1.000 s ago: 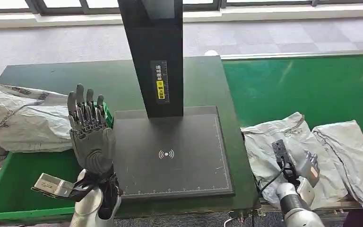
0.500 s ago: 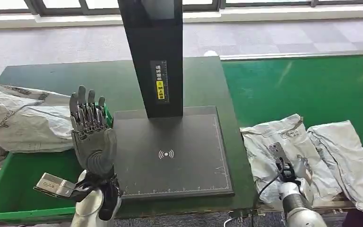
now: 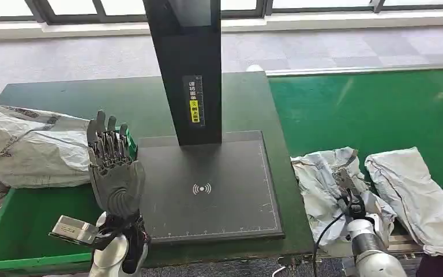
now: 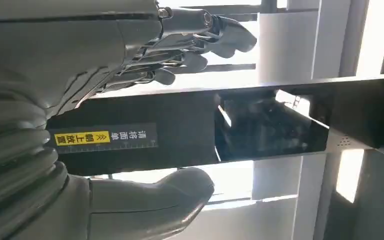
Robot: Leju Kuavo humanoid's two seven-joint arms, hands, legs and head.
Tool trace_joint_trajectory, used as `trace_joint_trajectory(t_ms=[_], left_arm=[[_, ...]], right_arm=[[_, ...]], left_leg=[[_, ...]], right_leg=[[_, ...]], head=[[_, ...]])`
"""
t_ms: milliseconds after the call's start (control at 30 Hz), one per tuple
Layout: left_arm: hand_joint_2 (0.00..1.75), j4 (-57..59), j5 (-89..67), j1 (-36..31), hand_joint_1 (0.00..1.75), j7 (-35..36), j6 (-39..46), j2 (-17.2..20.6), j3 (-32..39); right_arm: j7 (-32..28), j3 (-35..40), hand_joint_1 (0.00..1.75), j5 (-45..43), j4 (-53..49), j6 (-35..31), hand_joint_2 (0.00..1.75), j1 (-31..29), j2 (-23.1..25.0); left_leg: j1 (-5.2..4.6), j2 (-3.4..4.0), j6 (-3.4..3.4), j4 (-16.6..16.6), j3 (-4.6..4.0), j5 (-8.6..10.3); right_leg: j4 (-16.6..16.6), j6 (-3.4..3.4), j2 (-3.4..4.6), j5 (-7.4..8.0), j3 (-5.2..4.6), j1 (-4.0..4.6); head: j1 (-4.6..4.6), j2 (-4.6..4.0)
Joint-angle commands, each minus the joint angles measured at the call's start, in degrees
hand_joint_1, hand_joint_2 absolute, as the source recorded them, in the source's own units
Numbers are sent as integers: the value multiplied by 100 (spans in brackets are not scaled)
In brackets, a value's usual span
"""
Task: Moved the parcel from conveyor to table for the left to box.
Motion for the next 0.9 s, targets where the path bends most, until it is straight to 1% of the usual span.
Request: trace_joint_trajectory(t_ms=[33,67,100,133,200,233,367,400,433,467,500,533,567,600,633,667,700,733,767,800,833,867,900], left_arm=[[175,84,1,380,0,-64,88,-149,-29],[175,94,-2,371,0,-66,94,-159,-19],[175,136,-12,333,0,-66,84,-165,-10],[175,164,-13,303,0,-65,82,-168,-2],[175,190,-21,284,0,-66,76,-180,13],[175,190,-21,284,0,-66,76,-180,13],[175,181,-26,293,0,-67,71,-184,16],[175,191,-32,274,0,-62,57,-183,21],[175,244,-38,184,0,-37,19,-181,41],[175,273,-42,133,0,-19,-1,-183,55],[175,330,-54,38,0,9,-19,-202,95],[175,389,-65,-46,0,45,-45,-219,127],[175,425,-72,-95,0,59,-53,-231,147],[175,454,-78,-125,0,70,-56,-246,166],[175,499,-84,-153,0,89,-66,-268,189],[175,517,-85,-157,0,100,-74,-274,197],[175,585,-92,-166,0,104,-92,-276,207],[175,609,-96,-172,0,101,-106,-275,209],[175,652,-117,-186,0,83,-139,-275,210],[175,665,-126,-190,0,74,-150,-278,216],[175,688,-121,-206,0,70,-141,-273,209],[175,688,-121,-206,0,70,-141,-273,209],[175,717,-124,-213,0,47,-195,-293,239]], right_arm=[[-2701,-43,175,-2323,-1822,-1487,175,473,1233],[-2701,320,175,-2803,-2402,-1475,175,679,1349],[-2701,826,175,-3382,-3431,-1535,175,1170,1553],[-2701,896,175,-3382,-3589,-1582,175,1321,1639],[-2640,1028,175,-3453,-3747,-1530,175,1434,1620],[-2640,1028,175,-3453,-3747,-1530,175,1434,1620],[-2699,1039,175,-3558,-3563,-1583,175,1374,1540],[-2701,1554,175,-4150,-4196,-1900,175,1602,1505],[-2701,2060,175,-4522,-4784,-2289,175,1915,1452],[-2701,2247,175,-4599,-5106,-2496,175,2070,1467],[-2701,2337,175,-4506,-5890,-2496,175,2375,1649],[-2701,2331,175,-4288,-6790,-2496,175,2645,1940],[-2701,2279,175,-4153,-7419,-2496,175,2767,2134],[-2701,1994,175,-4018,-7883,-2496,175,2809,2173],[-2701,2002,175,-4399,-8638,-2496,175,2971,2173],[-2701,1966,175,-4511,-8928,-2496,175,3007,2173],[-2701,2080,175,-4609,-9469,-2496,175,3193,2173],[-2701,2180,175,-4607,-9636,-2496,175,3254,2173],[-2701,2462,175,-4559,-9816,-2496,175,3381,2173],[-2701,2559,175,-4539,-9831,-2496,175,3433,2173],[-2701,2636,175,-4549,-9828,-2496,175,3472,2173],[-2701,2636,175,-4549,-9828,-2496,175,3472,2173],[-2701,2866,175,-4549,-9823,-2496,175,3589,2173]], left_leg=[[-5,41,-1,-13,-5,-2],[-7,42,-1,-18,-5,-1],[-5,35,-4,-16,-7,-2],[-1,0,-5,-17,19,8],[0,-14,-7,-13,30,12],[-3,-51,-6,-6,25,13],[-3,-29,-6,-11,15,8],[-1,-38,-8,-8,10,10],[-2,-36,-5,-9,11,10],[-6,-48,-7,-7,0,14],[-7,-61,-6,-6,-5,15],[-5,-63,-6,-3,-8,15],[-5,-53,-3,-6,-1,11],[-6,-77,-3,-1,-18,15],[-7,-67,-2,5,-22,9],[-12,-74,-1,10,-26,7],[-13,-73,-3,8,-27,11],[-12,-64,-4,7,-21,7],[-16,-82,-4,9,-27,9],[-15,-80,-4,7,-19,5],[-16,-97,0,5,-19,5],[-4,-74,0,6,-21,7],[-14,-71,1,3,-21,9]], right_leg=[[-3,-8,24,6,-20,-3],[-5,-10,20,4,-23,-4],[0,-11,16,0,-25,-3],[0,-12,-14,-3,-35,-1],[8,-17,-28,-10,-33,2],[16,-18,-54,-21,-25,-2],[13,-16,-37,-19,-39,-4],[16,-17,-45,-21,-43,-4],[12,-16,-47,-21,-41,-5],[19,-13,-54,-24,-51,-13],[20,-13,-70,-29,-51,-16],[22,-13,-69,-28,-55,-17],[19,-17,-72,-31,-48,-14],[26,-8,-85,-32,-57,-21],[35,-10,-80,-37,-66,-21],[45,-11,-92,-44,-70,-27],[42,-9,-86,-40,-78,-29],[41,-12,-80,-42,-75,-25],[42,-11,-96,-45,-78,-27],[41,-14,-98,-49,-72,-24],[36,-11,-117,-54,-66,-30],[27,-7,-83,-40,-65,-13],[31,-7,-80,-41,-70,-22]], head=[[0,0],[0,0],[0,0],[0,0],[0,0],[0,0],[0,0],[0,0],[0,0],[0,0],[0,0],[0,0],[0,0],[0,0],[0,0],[0,0],[0,0],[0,0],[-7,0],[-4,0],[-4,0],[-4,0],[-4,0]])
